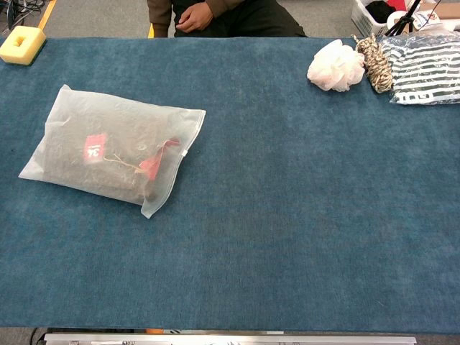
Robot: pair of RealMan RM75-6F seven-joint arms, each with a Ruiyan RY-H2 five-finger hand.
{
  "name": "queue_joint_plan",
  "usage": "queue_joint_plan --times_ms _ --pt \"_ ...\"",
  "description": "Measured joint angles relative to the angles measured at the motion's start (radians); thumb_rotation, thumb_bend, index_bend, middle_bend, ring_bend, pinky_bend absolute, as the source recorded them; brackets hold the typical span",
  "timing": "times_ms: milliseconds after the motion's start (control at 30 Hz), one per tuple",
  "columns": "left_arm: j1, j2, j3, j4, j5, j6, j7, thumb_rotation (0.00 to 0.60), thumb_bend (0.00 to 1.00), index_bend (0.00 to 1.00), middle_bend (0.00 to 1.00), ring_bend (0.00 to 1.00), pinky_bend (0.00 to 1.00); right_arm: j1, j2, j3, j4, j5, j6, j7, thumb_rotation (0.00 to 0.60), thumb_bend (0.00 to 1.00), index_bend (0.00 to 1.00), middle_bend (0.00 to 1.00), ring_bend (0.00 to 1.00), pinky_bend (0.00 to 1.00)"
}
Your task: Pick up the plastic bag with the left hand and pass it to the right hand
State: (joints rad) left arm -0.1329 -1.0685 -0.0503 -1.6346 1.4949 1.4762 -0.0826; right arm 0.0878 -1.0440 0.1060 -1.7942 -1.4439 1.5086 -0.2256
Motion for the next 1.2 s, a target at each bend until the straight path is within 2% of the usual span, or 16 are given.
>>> queue_joint_plan --times_ms 400,567,900,1067,1200 --pt "-0.024 0.013 0.014 0.008 0.042 -0.041 -0.014 0.6 0.25 0.26 0.12 0.03 0.13 0.006 0.019 0.024 -0.012 -0.003 0.015 0.011 0.6 0.39 0.09 0.22 0.14 0.39" --pt "-0.063 0.017 0.025 0.026 0.082 -0.096 -0.028 0.6 0.25 0.18 0.1 0.02 0.13 0.02 0.055 0.052 -0.04 0.024 0.007 0.002 0.6 0.39 0.09 0.22 0.14 0.39" --pt "-0.193 0.004 0.049 0.056 0.139 -0.301 0.033 0.6 0.24 0.0 0.0 0.0 0.13 0.028 0.076 0.059 -0.06 0.048 -0.007 0.002 0.6 0.39 0.09 0.22 0.14 0.39" --pt "-0.249 -0.023 0.05 0.064 0.106 -0.413 0.116 0.6 0.2 0.0 0.0 0.0 0.13 0.022 0.078 0.057 -0.052 0.055 -0.004 0.016 0.6 0.39 0.09 0.22 0.14 0.39" --pt "-0.286 -0.077 0.048 0.096 0.057 -0.483 0.186 0.6 0.2 0.0 0.0 0.0 0.13 0.017 0.082 0.055 -0.044 0.058 -0.002 0.03 0.6 0.39 0.09 0.22 0.14 0.39"
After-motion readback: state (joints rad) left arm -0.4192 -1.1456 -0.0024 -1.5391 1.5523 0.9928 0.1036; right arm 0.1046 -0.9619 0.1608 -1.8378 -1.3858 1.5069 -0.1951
